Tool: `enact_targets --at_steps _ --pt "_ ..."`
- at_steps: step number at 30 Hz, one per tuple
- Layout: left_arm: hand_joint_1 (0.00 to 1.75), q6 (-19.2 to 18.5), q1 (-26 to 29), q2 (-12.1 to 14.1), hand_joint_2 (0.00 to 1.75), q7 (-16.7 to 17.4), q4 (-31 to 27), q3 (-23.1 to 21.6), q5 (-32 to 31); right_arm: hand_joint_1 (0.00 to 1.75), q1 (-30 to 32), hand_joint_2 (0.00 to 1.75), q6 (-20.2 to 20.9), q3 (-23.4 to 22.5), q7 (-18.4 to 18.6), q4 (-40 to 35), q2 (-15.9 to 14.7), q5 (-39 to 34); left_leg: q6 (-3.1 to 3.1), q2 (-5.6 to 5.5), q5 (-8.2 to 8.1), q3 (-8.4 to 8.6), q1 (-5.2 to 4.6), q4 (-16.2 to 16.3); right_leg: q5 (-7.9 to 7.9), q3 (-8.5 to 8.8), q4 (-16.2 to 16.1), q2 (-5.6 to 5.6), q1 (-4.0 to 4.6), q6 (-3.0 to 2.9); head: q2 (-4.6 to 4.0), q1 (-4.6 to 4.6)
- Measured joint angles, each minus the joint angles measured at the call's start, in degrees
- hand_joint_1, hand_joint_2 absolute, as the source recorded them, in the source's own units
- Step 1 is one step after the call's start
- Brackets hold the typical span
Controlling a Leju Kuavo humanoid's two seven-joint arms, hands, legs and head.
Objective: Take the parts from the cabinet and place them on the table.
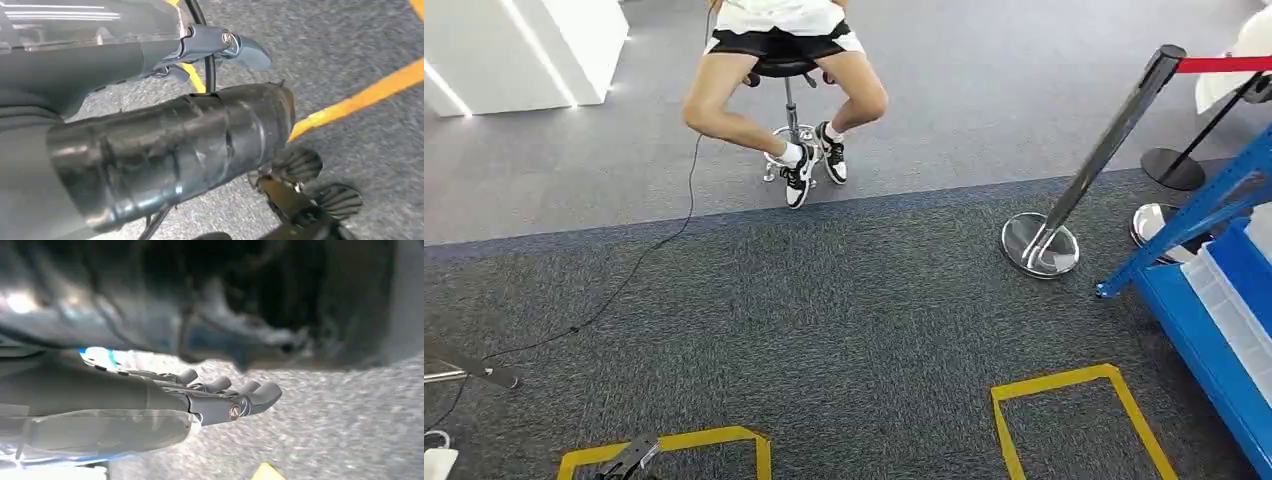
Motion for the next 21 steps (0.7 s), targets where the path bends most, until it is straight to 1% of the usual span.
enact_targets --at_steps 1,2,3,5,6,7,8,9,10,11,12,13,14,15,16,17,18,19,20,21 --pt "0.00 0.0 0.0 0.0 0.00 0.2 0.0 0.0 0.3 0.00 0.0 0.00 0.0 0.0 0.0 0.0 0.0 0.0 0.32 -1.34 2.87 2.48 0.00 -5.6 -0.07 0.05 0.1 0.72 -0.01 0.07 0.00 -0.02" --pt "0.00 -0.1 0.1 0.0 0.00 0.3 0.0 0.0 0.7 0.00 0.0 0.00 0.0 0.0 0.0 0.0 0.0 0.1 0.67 -4.20 2.54 3.57 0.00 -7.9 -0.10 -0.21 0.2 1.27 -0.14 0.17 0.00 0.04" --pt "0.00 -0.2 0.3 0.0 0.00 0.4 0.0 0.0 1.0 0.00 -0.3 0.00 0.0 0.0 0.0 0.0 0.0 0.2 0.57 -4.60 2.54 3.72 0.01 -9.2 -0.14 -0.61 0.7 1.97 0.00 0.46 0.00 0.02" --pt "0.00 -0.4 0.3 0.0 0.00 0.8 0.0 0.0 1.3 0.00 0.0 0.00 0.0 0.0 0.0 0.0 0.0 0.2 0.78 -3.59 2.54 3.78 -0.47 -8.8 0.25 -1.09 0.3 3.18 -0.61 1.35 0.00 -0.02" --pt "0.00 -0.4 0.3 0.0 0.00 0.7 0.0 0.0 1.4 0.00 0.2 0.00 0.0 0.0 0.0 0.0 0.0 0.2 1.05 -3.09 2.81 3.88 -0.51 -9.2 0.45 -1.08 0.1 3.57 -0.64 1.68 0.00 -0.02" --pt "0.00 -0.5 0.2 0.0 0.00 0.7 0.0 0.0 1.4 0.00 0.3 0.00 0.0 0.0 0.0 0.0 0.0 0.2 1.64 -2.46 3.44 4.26 0.28 -10.4 0.17 -1.11 0.5 3.14 -0.38 1.97 0.00 0.00" --pt "0.00 -0.5 0.2 -0.1 0.00 0.7 0.0 0.0 1.5 0.00 0.3 0.00 0.0 0.0 0.0 0.0 0.0 0.2 1.77 -1.57 3.64 4.57 0.02 -10.8 -0.88 -1.62 1.8 -0.28 -0.15 2.17 0.00 0.07" --pt "0.00 -0.5 0.4 0.0 0.00 0.8 0.0 0.0 1.7 0.00 0.2 0.00 0.0 0.0 0.0 0.0 0.0 0.2 2.15 -0.87 3.71 4.64 -0.02 -10.9 -3.04 -3.21 4.9 -2.38 -0.22 2.47 0.00 0.11" --pt "0.00 -0.6 0.5 0.0 0.00 0.9 0.0 0.0 1.7 0.00 0.0 0.00 0.0 0.0 0.0 0.0 0.0 0.2 2.19 -0.04 3.67 4.58 -0.14 -10.8 -5.38 -5.44 9.4 -3.20 -0.40 2.76 0.00 0.17" --pt "0.00 -0.6 0.7 0.0 0.00 1.0 0.0 0.0 1.9 0.00 0.0 0.00 0.0 0.0 0.0 0.0 0.0 0.2 2.24 0.81 3.56 4.57 -0.19 -10.8 -7.15 -7.55 13.6 -3.46 -0.65 2.97 0.00 0.11" --pt "0.00 -0.6 0.8 0.0 0.00 1.1 0.0 0.0 2.0 0.00 0.0 0.00 0.0 0.0 0.0 0.0 0.0 0.2 2.21 1.65 3.47 4.56 -0.19 -10.8 -7.89 -9.15 16.6 -3.57 -0.90 3.23 0.00 0.13" --pt "0.00 -0.5 0.8 0.0 0.00 1.2 0.0 0.0 2.2 0.00 0.1 0.00 0.0 0.0 0.0 0.0 0.0 0.2 2.12 2.31 3.40 4.59 -0.17 -10.8 -7.21 -9.38 17.0 -3.72 -1.20 3.47 0.00 0.13" --pt "0.00 -0.5 0.8 0.0 0.00 1.3 0.0 0.0 2.5 0.00 0.1 0.00 0.0 0.0 0.0 0.0 0.0 0.2 1.98 2.88 3.29 4.70 -0.15 -10.8 -5.44 -8.32 14.9 -3.96 -1.46 3.67 0.00 0.13" --pt "0.00 -0.5 0.8 -0.1 0.00 1.4 0.0 0.0 2.7 0.00 0.2 0.00 0.0 0.0 0.0 0.0 0.0 0.2 1.79 3.46 3.11 4.88 -0.12 -10.8 -2.92 -5.95 10.4 -4.35 -1.72 3.80 0.00 0.13" --pt "0.00 -0.6 0.8 -0.2 0.00 1.4 0.0 0.0 3.0 0.00 0.1 0.00 0.0 0.0 0.0 0.0 -0.1 0.2 1.46 4.03 2.82 5.15 -0.04 -10.6 -0.31 -2.74 4.4 -5.55 -1.78 3.81 0.00 0.13" --pt "0.00 -0.6 0.8 -0.2 0.00 1.4 0.0 0.0 3.2 0.00 0.0 0.00 0.0 0.0 0.0 0.0 -0.1 0.2 1.00 4.59 2.50 5.39 -0.05 -10.5 -0.10 -0.74 0.2 -7.89 -1.62 3.67 0.00 0.15" --pt "0.00 -0.7 0.8 -0.2 0.00 1.4 0.0 0.0 3.4 0.00 0.0 0.00 0.0 0.0 0.0 0.0 -0.1 0.2 0.51 4.94 2.16 5.41 -0.50 -10.2 0.03 -0.68 0.1 -7.92 -1.07 3.09 0.00 0.09" --pt "0.00 -1.0 0.8 -0.2 0.00 1.5 0.0 0.0 3.8 0.00 0.0 0.00 0.0 0.0 0.0 0.0 -0.1 0.2 0.31 5.24 2.12 5.55 -0.47 -10.3 0.02 -0.81 0.3 -7.01 -1.01 2.69 0.00 0.09" --pt "0.00 -1.4 0.8 -0.2 0.00 1.5 0.0 0.0 4.2 0.00 0.1 0.00 0.0 -0.1 0.0 0.0 -0.1 0.3 0.07 5.77 2.04 5.73 -0.45 -10.3 -0.07 -0.91 0.3 -6.66 -0.77 2.44 0.00 0.07" --pt "0.00 -1.7 0.7 -0.3 0.00 1.5 0.0 0.0 4.4 0.00 0.1 0.00 0.1 -0.1 0.0 0.0 -0.1 0.4 -0.27 6.25 2.02 6.01 -0.30 -10.5 -0.12 -0.95 0.3 -6.01 -0.57 2.11 0.00 0.11"
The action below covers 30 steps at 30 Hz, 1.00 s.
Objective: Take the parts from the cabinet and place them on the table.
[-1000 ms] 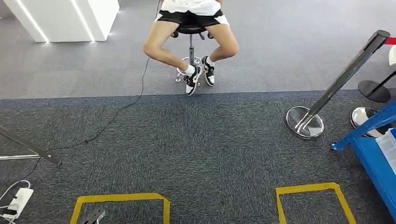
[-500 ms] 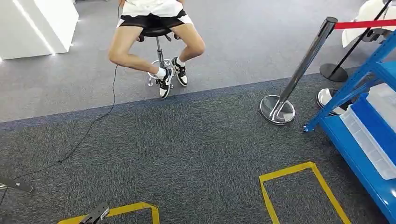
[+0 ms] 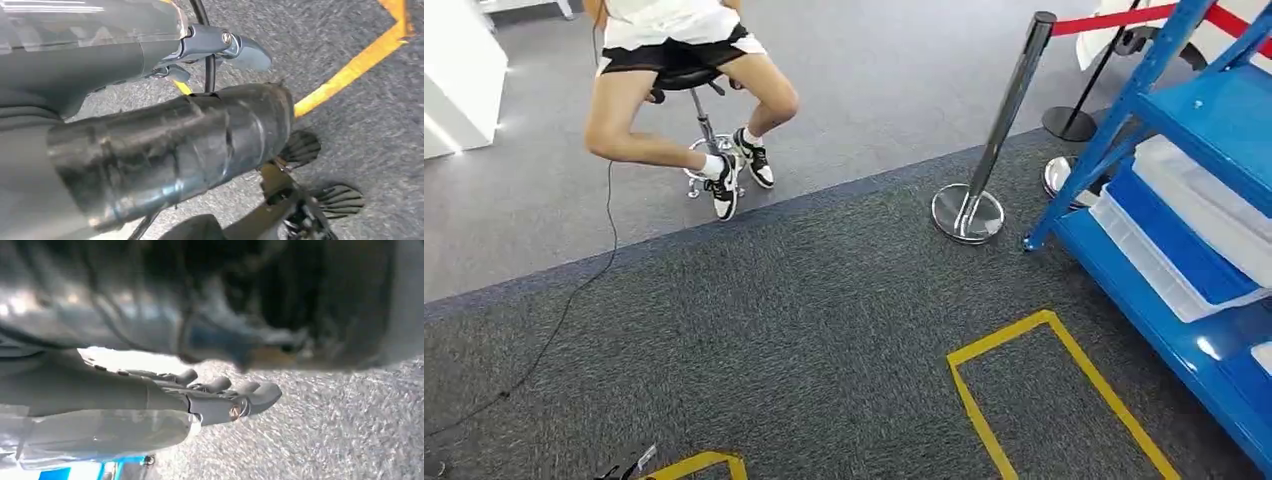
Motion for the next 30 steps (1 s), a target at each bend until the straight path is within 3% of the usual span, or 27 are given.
enact_targets --at_steps 1,3,5,6,7,8,10,11,12,14,15,16,17,18,19,21,22,23,24,26,27,28,29,30 --pt "0.00 -0.2 -0.1 0.0 0.00 0.0 0.0 0.0 0.0 0.00 0.0 0.00 0.1 -0.2 0.0 0.0 0.0 0.0 -0.38 0.22 -0.35 0.20 0.16 0.1 0.25 0.28 -0.4 0.60 -0.43 -0.52 0.00 -0.04" --pt "0.00 -0.2 -0.1 0.0 0.00 -0.1 0.0 0.0 0.2 0.00 -0.1 0.00 0.1 -0.2 0.0 0.0 -0.1 0.0 -0.56 -3.81 -3.07 -1.24 0.47 3.7 0.39 0.51 -0.7 1.35 -0.52 -1.30 0.00 -0.04" --pt "0.00 -0.2 0.4 0.0 0.00 -0.1 0.0 0.0 0.2 0.00 -0.2 0.00 0.1 -0.2 0.0 0.0 -0.1 0.0 -0.56 -5.55 -7.86 -6.25 0.43 13.9 0.33 0.44 -0.7 2.71 -0.27 -1.72 0.00 -0.06" --pt "0.00 -0.2 0.6 0.0 0.00 -0.1 0.0 0.0 0.2 0.00 -0.2 0.00 0.1 -0.2 0.0 0.0 -0.1 0.0 -0.53 -5.77 -8.81 -8.31 0.42 17.7 0.32 0.46 -0.6 3.49 -0.07 -1.76 0.00 -0.06" --pt "0.00 -0.2 0.8 0.0 0.00 -0.1 0.0 0.0 0.2 0.00 -0.2 0.00 0.2 -0.2 0.0 0.0 -0.1 0.0 -0.39 -5.80 -8.32 -9.32 0.40 19.1 0.29 0.51 -0.5 4.24 0.09 -1.81 0.00 -0.04" --pt "0.00 -0.2 0.8 0.0 0.00 -0.1 0.0 0.0 0.3 0.00 -0.2 0.00 0.2 -0.3 0.0 0.0 -0.1 0.0 -0.14 -5.89 -6.41 -8.97 0.38 17.5 0.26 0.62 -0.5 4.99 0.22 -1.85 0.00 -0.06" --pt "0.00 -0.2 0.7 0.0 0.00 -0.2 0.0 0.0 0.5 0.00 -0.2 0.00 0.2 -0.3 0.0 0.0 -0.1 0.0 0.52 -6.77 -0.64 -5.36 0.36 8.6 0.13 0.97 -0.3 6.48 0.34 -1.87 0.00 -0.06" --pt "0.00 -0.2 0.7 0.0 0.00 -0.2 0.0 0.0 0.6 0.00 -0.2 0.00 0.2 -0.3 0.0 0.0 0.0 0.0 0.90 -8.55 1.79 -3.27 0.31 3.5 0.00 1.05 -0.3 7.18 0.30 -1.79 0.00 -0.04" --pt "0.00 -0.2 0.7 0.0 0.00 -0.2 0.0 0.0 0.6 0.00 -0.3 0.00 0.2 -0.3 0.0 0.0 0.0 0.0 1.13 -10.68 0.90 -2.73 0.25 2.1 -0.09 0.83 -0.2 7.69 0.53 -1.61 0.00 -0.02" --pt "0.00 -0.3 0.6 0.1 0.00 -0.3 0.0 0.0 0.7 0.00 -0.3 0.00 0.2 -0.3 0.0 0.0 0.0 0.0 1.11 -9.79 0.92 -2.35 -0.04 1.4 0.03 0.38 -0.1 8.89 0.09 -0.98 0.00 -0.02" --pt "0.00 -0.3 0.4 0.1 0.00 -0.3 0.0 0.0 0.8 0.00 0.0 0.00 0.2 -0.3 0.0 0.0 0.0 0.0 1.77 -9.29 0.79 -2.51 -0.21 0.9 0.80 0.19 0.8 9.01 0.17 -0.41 0.00 -0.09" --pt "0.00 -0.3 0.3 0.0 0.00 -0.3 0.0 0.0 0.9 0.00 0.2 0.00 0.2 -0.3 0.0 0.0 0.0 0.0 2.09 -8.78 0.91 -2.03 -0.04 0.5 1.19 0.20 0.9 9.03 0.33 -0.26 0.00 -0.02" --pt "0.00 -0.4 0.2 -0.2 0.00 -0.4 0.0 0.0 1.2 0.00 0.3 0.00 0.2 -0.3 0.0 0.0 -0.1 0.0 2.41 -8.03 1.19 -1.03 0.28 -0.2 0.55 0.01 1.6 7.41 0.21 -0.22 0.00 -0.04" --pt "0.00 -0.4 0.2 -0.2 0.00 -0.4 0.0 0.0 1.2 0.00 0.1 0.00 0.2 -0.4 0.0 0.0 -0.1 0.0 2.63 -7.48 1.19 -0.72 0.21 -0.3 -0.79 -0.74 3.4 4.86 0.49 0.13 0.00 0.07" --pt "0.00 -0.4 0.3 -0.2 0.00 -0.4 0.0 0.0 1.2 0.00 -0.1 0.00 0.2 -0.4 0.0 0.0 -0.1 0.0 2.76 -6.73 1.16 -0.66 0.15 -0.3 -2.66 -2.50 6.5 3.67 0.37 0.53 0.00 0.00" --pt "0.00 -0.4 0.5 -0.2 0.00 -0.4 0.0 0.0 1.2 0.00 -0.2 0.00 0.2 -0.4 0.0 0.0 -0.1 0.0 2.76 -5.15 0.89 -0.58 0.02 -0.3 -6.40 -6.94 14.4 2.71 -0.11 1.12 0.00 -0.02" --pt "0.00 -0.4 0.5 -0.2 0.00 -0.4 0.0 0.0 1.2 0.00 -0.2 0.00 0.2 -0.4 0.0 0.0 -0.1 0.0 2.71 -4.48 0.70 -0.48 0.04 -0.3 -6.87 -8.40 16.7 2.55 -0.41 1.42 0.00 0.02" --pt "0.00 -0.5 0.4 -0.2 0.00 -0.4 0.0 -0.1 1.2 0.00 -0.1 0.00 0.2 -0.4 0.0 0.0 -0.1 0.0 2.50 -3.82 0.41 -0.20 0.11 -0.3 -5.90 -8.62 16.4 2.33 -0.84 1.75 0.00 0.00" --pt "0.00 -0.5 0.4 -0.2 0.00 -0.4 0.0 -0.1 1.3 0.00 0.1 0.00 0.2 -0.5 0.0 0.0 -0.1 0.0 2.22 -3.19 0.02 0.25 0.19 -0.2 -3.64 -7.36 13.4 1.99 -1.23 1.72 0.00 0.00" --pt "0.00 -0.6 0.4 -0.2 0.00 -0.4 0.0 -0.1 1.4 0.00 0.2 0.00 0.2 -0.6 0.0 0.0 -0.1 0.0 1.48 -2.05 -0.94 1.56 0.41 -0.2 2.21 -2.68 3.5 0.39 -1.68 2.03 0.00 0.02" --pt "0.00 -0.6 0.5 -0.2 0.00 -0.4 0.0 -0.1 1.4 0.00 0.2 0.00 0.2 -0.7 0.0 0.0 0.0 0.0 1.03 -1.44 -1.33 1.93 0.39 -0.3 1.40 -1.93 1.8 -1.85 -1.06 2.05 0.00 0.06" --pt "0.00 -0.6 0.4 -0.2 0.00 -0.4 0.0 -0.1 1.4 0.00 0.1 0.00 0.2 -0.7 0.0 0.1 0.0 0.0 0.51 -0.77 -1.81 2.21 0.17 0.0 -0.91 -2.62 0.8 -2.59 -0.42 1.48 0.00 0.02" --pt "0.00 -0.7 0.4 -0.2 0.00 -0.3 0.0 -0.2 1.4 0.00 0.0 0.00 0.2 -0.8 0.0 0.1 0.0 0.0 0.01 -0.09 -2.42 2.32 -0.09 0.0 0.12 -2.12 1.3 -2.48 -0.47 0.42 0.00 -0.06" --pt "0.00 -0.7 0.3 -0.2 0.00 -0.3 0.0 -0.2 1.4 0.00 0.1 0.00 0.2 -0.9 0.0 0.1 0.0 0.0 -0.31 0.36 -2.69 3.37 -0.03 0.4 0.19 -2.09 1.4 -1.62 -0.46 -0.30 0.00 -0.04"
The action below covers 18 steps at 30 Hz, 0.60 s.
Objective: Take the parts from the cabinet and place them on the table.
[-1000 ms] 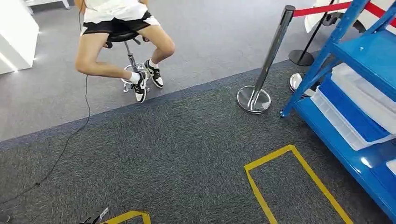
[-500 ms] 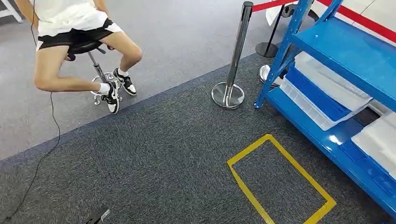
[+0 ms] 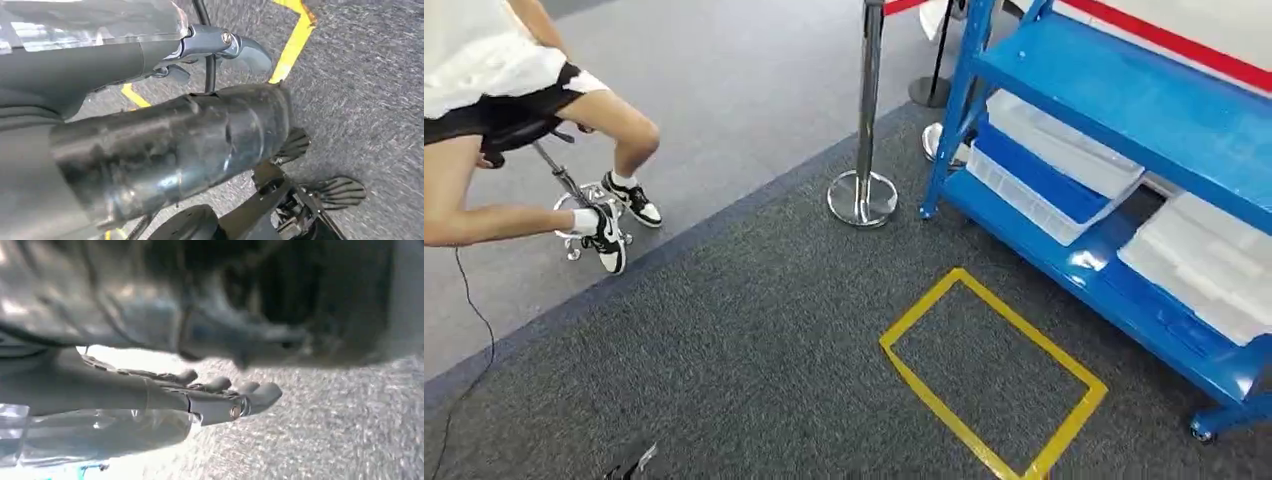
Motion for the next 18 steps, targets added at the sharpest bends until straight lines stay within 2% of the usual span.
enact_targets --at_steps 2,3,4,5,7,8,9,10,11,12,13,14,15,16,17,18 --pt "0.00 0.0 -0.4 -0.1 0.00 0.0 0.0 -0.1 0.2 0.00 0.1 0.00 0.0 -0.2 0.0 0.0 0.0 0.0 -0.52 -0.22 -0.05 0.49 0.54 1.0 -0.32 1.41 -0.1 1.37 0.06 -0.85 0.00 -0.02" --pt "0.00 0.0 -0.7 -0.1 0.00 0.0 0.0 -0.2 0.2 0.00 0.1 0.00 0.0 -0.2 0.0 0.0 -0.1 0.0 -0.54 -3.02 -0.03 -1.17 0.87 3.9 -0.56 2.01 -0.4 1.82 0.06 -1.25 0.00 -0.04" --pt "0.00 0.0 -0.6 -0.1 0.00 -0.1 0.0 -0.4 0.2 0.00 0.0 0.00 0.0 -0.2 0.0 0.0 -0.1 0.0 -0.56 -4.67 -0.88 -3.67 0.89 8.1 -0.80 2.35 -0.6 2.56 0.14 -1.62 0.00 -0.15" --pt "0.00 0.0 -0.5 -0.1 0.00 -0.1 0.0 -0.5 0.2 0.00 -0.1 0.00 0.0 -0.2 0.0 0.0 -0.1 0.0 -0.59 -5.41 -2.35 -6.48 0.89 12.2 -1.05 2.66 -0.6 3.26 0.22 -1.96 0.00 -0.09" --pt "0.00 0.0 -0.2 -0.1 0.00 0.0 0.0 -0.6 0.2 0.00 -0.2 0.00 0.0 -0.3 0.0 0.0 -0.1 0.0 -0.46 -6.02 -5.94 -11.66 0.63 18.2 -1.85 3.62 -0.6 5.11 0.45 -2.27 0.00 -0.11" --pt "0.00 0.0 0.0 -0.1 0.00 0.0 0.0 -0.6 0.2 0.00 -0.2 0.00 0.0 -0.3 0.0 0.0 -0.1 0.0 -0.19 -6.06 -6.48 -13.29 0.44 18.6 -2.35 4.34 -0.6 6.02 0.61 -2.31 0.00 -0.13" --pt "0.00 0.0 -0.1 -0.1 0.00 0.0 0.0 -0.6 0.2 0.00 -0.1 0.00 0.0 -0.3 0.0 0.0 -0.1 0.0 0.19 -6.14 -5.39 -13.77 0.19 16.8 -2.89 5.15 -0.6 6.85 0.75 -2.36 0.00 -0.11" --pt "0.00 0.0 -0.1 -0.1 0.00 0.0 0.0 -0.6 0.2 0.00 0.1 0.00 0.0 -0.3 0.0 0.0 0.0 0.0 0.66 -6.35 -2.89 -13.47 -0.16 13.4 -3.39 5.89 -0.6 7.54 0.79 -2.36 0.00 -0.11" --pt "0.00 0.0 -0.1 0.0 0.00 0.0 0.0 -0.7 0.3 0.00 0.2 0.00 0.0 -0.3 0.0 0.0 0.0 0.0 1.25 -7.14 1.07 -12.74 -0.62 8.8 -3.94 6.61 -0.7 8.25 0.80 -2.32 0.00 -0.11" --pt "0.00 0.0 0.0 0.1 0.00 0.0 0.0 -0.7 0.3 0.00 0.3 0.00 0.0 -0.3 0.0 0.0 0.0 0.0 1.89 -8.66 5.85 -12.21 -0.99 4.5 -4.39 6.76 -0.8 8.91 0.72 -2.28 0.00 -0.09" --pt "0.00 0.0 0.3 0.4 0.00 0.0 0.0 -0.7 0.4 0.00 0.3 0.00 0.0 -0.3 0.0 0.1 0.3 0.0 2.39 -10.76 8.55 -12.44 -1.43 2.9 -4.79 7.24 -0.4 9.70 0.75 -1.98 0.00 -0.05" --pt "0.00 0.0 0.3 0.7 0.00 0.0 0.0 -0.8 0.4 0.00 0.2 0.00 0.0 -0.3 0.0 0.1 0.4 0.0 2.84 -10.76 8.05 -11.48 -1.59 2.4 -5.23 7.20 -0.8 10.59 0.59 -1.54 0.00 -0.15" --pt "0.00 0.0 0.1 0.6 0.00 0.1 0.0 -0.8 0.4 0.00 0.2 0.00 0.0 -0.3 0.0 0.2 0.4 0.0 2.92 -9.98 8.18 -11.11 -1.76 1.8 -5.12 7.55 -1.2 11.18 0.38 -1.31 0.00 -0.22" --pt "0.00 0.0 -0.2 0.6 0.00 0.0 0.0 -0.8 0.5 0.00 0.4 0.00 0.0 -0.3 0.0 0.2 0.5 0.0 3.11 -9.40 8.08 -10.53 -1.87 1.1 -4.26 7.89 -0.8 11.04 0.41 -1.16 0.00 -0.22" --pt "0.00 0.0 -0.5 0.5 0.00 0.0 0.0 -0.8 0.6 0.00 0.5 0.00 0.0 -0.3 0.0 0.2 0.5 0.0 3.30 -8.84 8.11 -9.23 -1.60 -0.1 -4.15 8.20 -0.7 11.09 0.77 -1.00 0.00 -0.20" --pt "0.00 -0.1 -0.6 0.3 0.00 0.0 0.0 -0.9 0.7 0.00 0.4 0.00 0.0 -0.3 0.0 0.2 0.3 0.0 3.35 -8.36 8.13 -7.96 -1.38 -1.1 -4.09 7.43 1.0 8.43 0.82 -0.84 0.00 -0.22"
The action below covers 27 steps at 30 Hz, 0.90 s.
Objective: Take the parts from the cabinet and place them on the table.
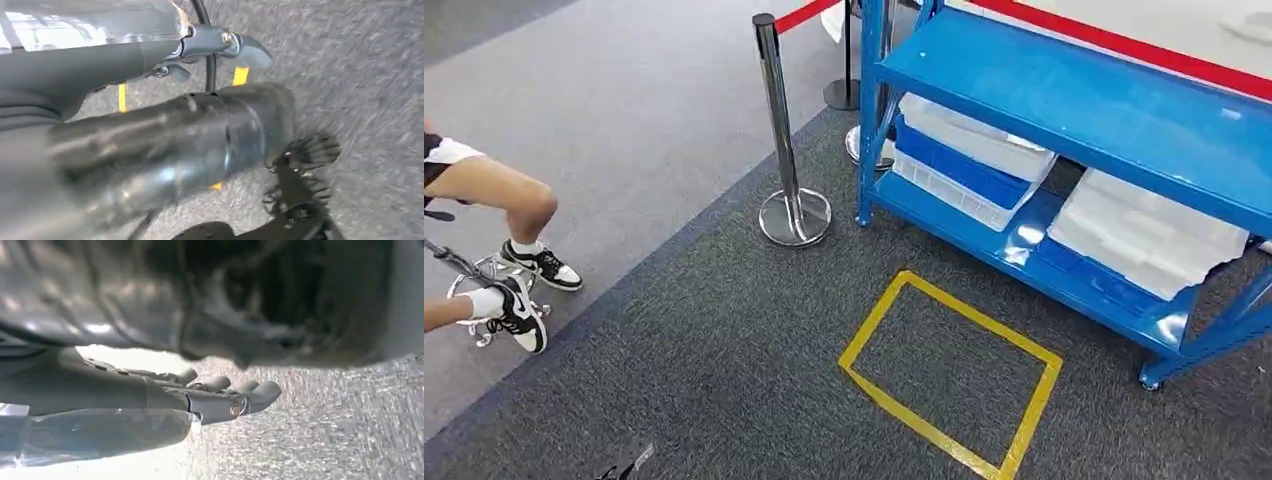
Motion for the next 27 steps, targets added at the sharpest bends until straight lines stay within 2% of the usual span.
enact_targets --at_steps 1,2,4,5,6,7,8,9,10,11,12,13,14,15,16,17,18,19,20,21,22,23,24,25,26,27 --pt "0.00 0.0 0.0 0.0 0.00 0.0 0.0 0.0 0.1 0.00 -0.2 0.00 0.0 0.0 0.0 0.0 0.0 0.0 0.32 0.57 -0.24 0.80 0.07 -0.5 -0.03 -1.74 2.9 -2.35 0.11 0.32 0.00 0.13" --pt "0.00 0.0 0.2 0.0 0.00 0.0 0.0 0.0 0.1 0.00 -0.3 0.00 0.0 0.0 0.0 0.0 0.0 0.0 0.35 1.26 -0.70 1.38 0.08 -0.6 -0.87 -4.41 6.6 -3.50 -0.07 0.75 0.00 0.09" --pt "0.00 -0.1 0.3 0.0 0.00 0.0 0.0 0.0 0.1 0.00 -0.4 0.00 0.0 0.0 0.0 0.0 0.0 0.0 0.26 2.57 -1.96 2.53 0.15 -0.7 -4.69 -8.97 11.9 -4.24 -0.58 1.48 0.00 0.13" --pt "0.00 -0.1 0.3 0.0 0.00 0.0 0.0 0.0 0.1 0.00 -0.4 0.00 0.0 0.0 0.0 0.0 0.0 0.0 0.15 3.14 -2.70 3.41 0.27 -0.7 -5.77 -10.41 12.6 -4.40 -0.91 1.86 0.00 0.11" --pt "0.00 -0.1 0.3 -0.1 0.00 0.0 0.0 0.0 0.2 0.00 -0.3 0.00 0.0 -0.1 0.0 0.0 -0.1 0.0 0.00 3.63 -3.43 4.37 0.43 -0.6 -5.07 -10.67 11.2 -4.62 -1.16 2.22 0.00 0.15" --pt "0.00 -0.1 0.3 -0.2 0.00 0.0 0.0 0.0 0.2 0.00 -0.2 0.00 0.0 -0.1 0.0 0.0 -0.1 0.0 -0.24 4.11 -4.18 5.42 0.63 -0.6 -2.99 -10.06 8.1 -4.91 -1.34 2.56 0.00 0.13" --pt "0.00 -0.1 0.3 -0.3 0.00 0.0 0.0 0.0 0.2 0.00 0.0 0.00 0.0 -0.1 0.0 0.0 -0.1 0.0 -0.58 4.67 -5.04 6.55 0.78 -0.6 0.61 -8.92 3.7 -5.62 -1.49 2.74 0.00 0.15" --pt "0.00 -0.1 0.4 -0.3 0.00 0.0 0.0 0.0 0.2 0.00 0.1 0.00 0.0 -0.1 0.0 0.0 -0.1 0.0 -1.00 5.20 -5.86 6.94 0.77 -0.6 5.01 -8.01 -0.6 -7.51 -1.49 2.59 0.00 0.15" --pt "0.00 -0.1 0.5 -0.3 0.00 0.0 0.0 -0.1 0.2 0.00 0.3 0.00 0.0 -0.1 0.0 0.2 -0.1 0.0 -1.39 5.72 -6.59 7.94 0.69 -0.3 7.09 -8.58 -1.7 -9.66 -1.19 2.05 0.00 0.05" --pt "0.00 -0.1 0.4 -0.3 0.00 0.0 0.0 -0.1 0.3 0.00 0.0 0.00 0.0 -0.1 0.0 0.2 -0.1 0.0 -1.97 6.31 -7.09 7.85 0.55 -0.4 5.93 -8.61 -1.9 -9.32 -0.36 1.13 0.00 -0.02" --pt "0.00 -0.1 0.4 -0.3 0.00 0.1 0.0 -0.1 0.3 0.00 -0.2 0.00 0.0 -0.1 0.0 0.2 -0.1 0.0 -2.47 6.95 -7.56 8.03 0.52 -0.6 6.39 -8.20 -2.0 -8.68 -0.36 0.54 0.00 0.00" --pt "0.00 -0.1 0.3 -0.3 0.00 0.1 0.0 -0.1 0.5 0.00 -0.1 0.00 0.0 -0.1 0.0 0.2 -0.2 0.0 -2.78 7.32 -7.46 8.81 0.63 0.0 5.97 -8.05 -2.3 -7.76 -0.43 0.04 0.00 0.00" --pt "0.00 -0.1 0.1 -0.4 0.00 0.0 0.0 -0.1 0.6 0.00 -0.1 0.00 0.0 -0.1 0.0 0.2 -0.2 0.0 -3.03 7.37 -7.23 9.17 0.75 0.3 5.72 -7.26 -2.3 -7.07 -0.44 -0.39 0.00 0.00" --pt "0.00 -0.1 0.0 -0.4 0.00 0.0 0.0 -0.1 0.6 0.00 0.0 0.00 0.0 -0.1 0.0 0.2 -0.3 0.1 -3.26 6.53 -7.25 8.24 1.17 2.5 5.41 -6.12 -2.9 -6.47 -0.68 -0.84 0.00 -0.02" --pt "0.00 -0.1 -0.1 -0.4 0.00 0.0 0.0 -0.1 0.7 0.00 -0.1 0.00 0.0 -0.1 0.0 0.1 -0.3 0.1 -3.29 4.30 -7.02 6.46 1.27 6.3 4.95 -5.26 -3.0 -6.09 -0.65 -1.39 0.00 -0.02" --pt "0.00 -0.1 -0.1 -0.4 0.00 0.0 0.0 -0.2 0.7 0.00 -0.3 0.00 0.0 -0.1 0.0 0.1 -0.3 0.1 -3.40 3.18 -8.20 3.94 1.42 10.1 4.56 -4.83 -3.1 -5.40 -0.63 -1.60 0.00 -0.11" --pt "0.00 -0.1 0.0 -0.4 0.00 0.0 0.0 -0.2 0.7 0.00 -0.5 0.00 0.0 -0.1 0.0 0.2 -0.3 0.1 -3.63 2.66 -10.02 1.26 1.60 13.6 4.14 -4.36 -3.1 -4.51 -0.62 -1.67 0.00 -0.04" --pt "0.00 -0.1 0.2 -0.4 0.00 0.1 0.0 -0.2 0.7 0.00 -0.5 0.00 0.0 -0.2 0.0 0.1 -0.3 0.1 -3.81 2.36 -12.60 -1.62 1.60 16.8 3.53 -3.73 -3.1 -3.57 -0.60 -1.70 0.00 -0.07" --pt "0.00 -0.1 0.3 -0.4 0.00 0.2 0.0 -0.3 0.8 0.00 -0.5 0.00 0.0 -0.2 0.0 0.1 -0.3 0.1 -3.81 2.35 -13.85 -3.36 1.60 18.0 3.03 -3.07 -3.0 -2.69 -0.58 -1.61 0.00 -0.11" --pt "0.00 -0.1 0.4 -0.4 0.00 0.2 0.0 -0.3 0.9 0.00 -0.5 0.00 0.0 -0.3 0.0 0.2 -0.3 0.1 -3.87 2.33 -13.64 -4.29 1.60 17.2 2.42 -2.22 -3.0 -1.91 -0.58 -1.55 0.00 -0.07" --pt "0.00 -0.1 0.3 -0.4 0.00 0.2 0.0 -0.4 0.9 0.00 -0.4 0.00 0.0 -0.3 0.0 0.2 -0.3 0.1 -3.85 2.26 -12.31 -4.27 1.60 14.9 1.77 -1.28 -3.0 -1.27 -0.59 -1.45 0.00 -0.09" --pt "0.00 -0.1 0.3 -0.4 0.00 0.2 0.0 -0.4 1.0 0.00 -0.2 0.00 0.0 -0.3 0.0 0.2 -0.3 0.2 -3.68 2.03 -9.41 -3.65 1.63 11.1 1.09 -0.29 -3.0 -0.61 -0.63 -1.29 0.00 -0.07" --pt "0.00 -0.1 0.4 -0.4 0.00 0.2 0.0 -0.4 1.1 0.00 -0.2 0.00 0.0 -0.3 0.0 0.2 -0.3 0.2 -3.58 1.14 -4.99 -2.92 1.72 6.7 0.35 0.60 -3.0 -0.04 -0.65 -1.09 0.00 -0.07" --pt "0.00 -0.1 0.5 -0.4 0.00 0.2 0.0 -0.4 1.2 0.00 0.0 0.00 0.0 -0.3 0.0 0.2 -0.3 0.2 -3.49 -0.94 0.80 -2.89 1.78 2.7 -0.32 0.55 -3.0 0.55 -0.64 -0.78 0.00 -0.07" --pt "0.00 -0.1 0.7 -0.3 0.00 0.2 0.1 -0.5 1.2 0.00 -0.2 0.00 0.0 -0.4 0.0 0.2 -0.3 0.2 -3.22 -1.05 -1.35 -2.88 1.55 2.9 -0.77 1.14 -2.8 1.51 -0.61 -0.32 0.00 -0.02" --pt "0.00 -0.1 0.6 -0.3 0.00 0.2 0.1 -0.6 1.2 0.00 -0.5 0.00 0.0 -0.4 0.0 0.2 -0.3 0.2 -2.89 -0.80 -0.68 -2.35 1.34 3.0 -1.23 0.99 -2.8 1.77 -0.67 0.12 0.00 -0.18"
